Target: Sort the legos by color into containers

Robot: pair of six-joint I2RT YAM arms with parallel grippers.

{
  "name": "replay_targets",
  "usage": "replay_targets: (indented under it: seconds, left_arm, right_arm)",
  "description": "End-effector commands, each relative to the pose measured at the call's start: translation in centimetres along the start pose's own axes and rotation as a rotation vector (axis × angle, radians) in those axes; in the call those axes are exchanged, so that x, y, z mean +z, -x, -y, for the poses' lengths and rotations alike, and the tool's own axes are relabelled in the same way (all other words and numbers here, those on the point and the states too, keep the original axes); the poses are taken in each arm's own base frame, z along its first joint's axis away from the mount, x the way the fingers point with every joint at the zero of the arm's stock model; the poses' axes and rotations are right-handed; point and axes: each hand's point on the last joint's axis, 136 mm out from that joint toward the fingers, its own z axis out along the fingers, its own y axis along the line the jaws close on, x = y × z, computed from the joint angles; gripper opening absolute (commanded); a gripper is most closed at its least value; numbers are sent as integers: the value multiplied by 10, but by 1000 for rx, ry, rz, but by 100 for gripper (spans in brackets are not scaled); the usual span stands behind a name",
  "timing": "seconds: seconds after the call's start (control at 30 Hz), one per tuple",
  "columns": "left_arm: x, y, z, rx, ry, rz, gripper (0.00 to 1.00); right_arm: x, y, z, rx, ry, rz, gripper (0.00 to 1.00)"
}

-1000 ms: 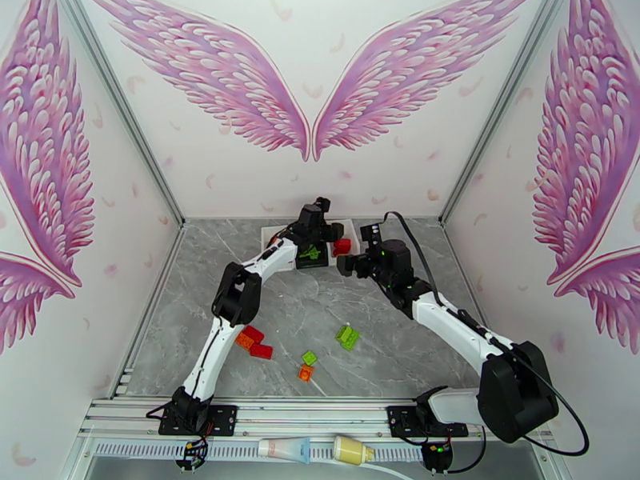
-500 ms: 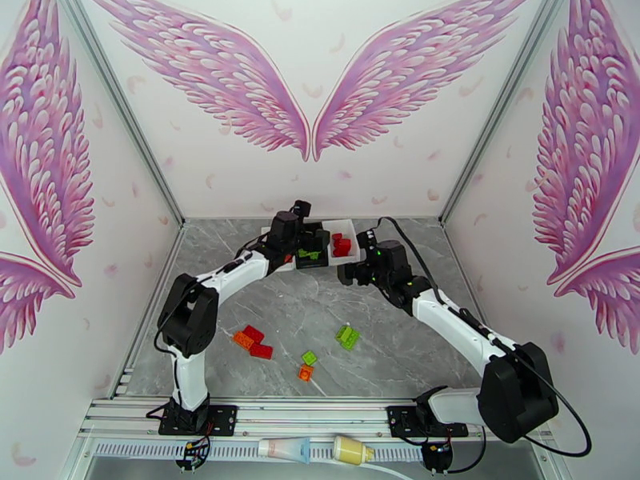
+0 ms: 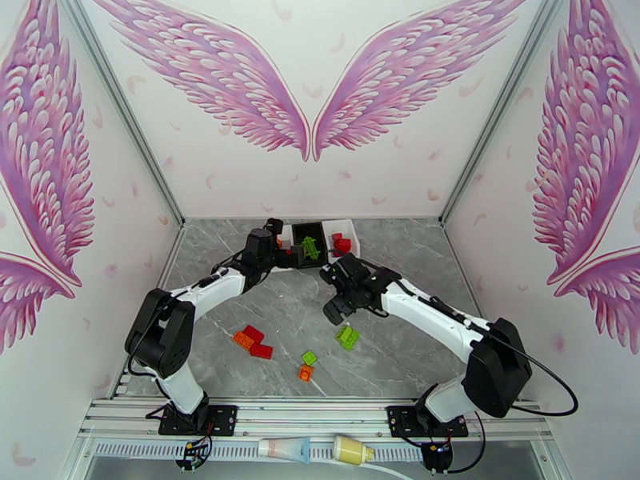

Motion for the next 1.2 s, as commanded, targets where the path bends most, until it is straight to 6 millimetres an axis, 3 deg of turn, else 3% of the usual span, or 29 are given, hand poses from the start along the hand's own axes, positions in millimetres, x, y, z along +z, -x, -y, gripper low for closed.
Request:
replay_targets:
  seconds: [0.0, 0.3, 0.63, 1.03, 1.17]
  left_arm:
    - [-18, 20, 4, -7, -11, 61, 99]
    - [-21, 18, -1, -6, 1, 60, 99]
    - [-16, 11, -5, -15, 9, 51, 99]
    - [-14, 9, -4, -13, 2, 37, 99]
    - [-14, 10, -3, -14, 1, 38, 99]
  right_arm:
    - [7, -26, -3, -126, -11, -170, 99]
    - [39, -33, -23, -182, 67, -298, 99]
    - [58, -45, -33, -210, 121, -385, 97]
    - [70, -50, -39, -192, 146, -423, 76]
    - [69, -51, -37, -191, 135, -421, 65]
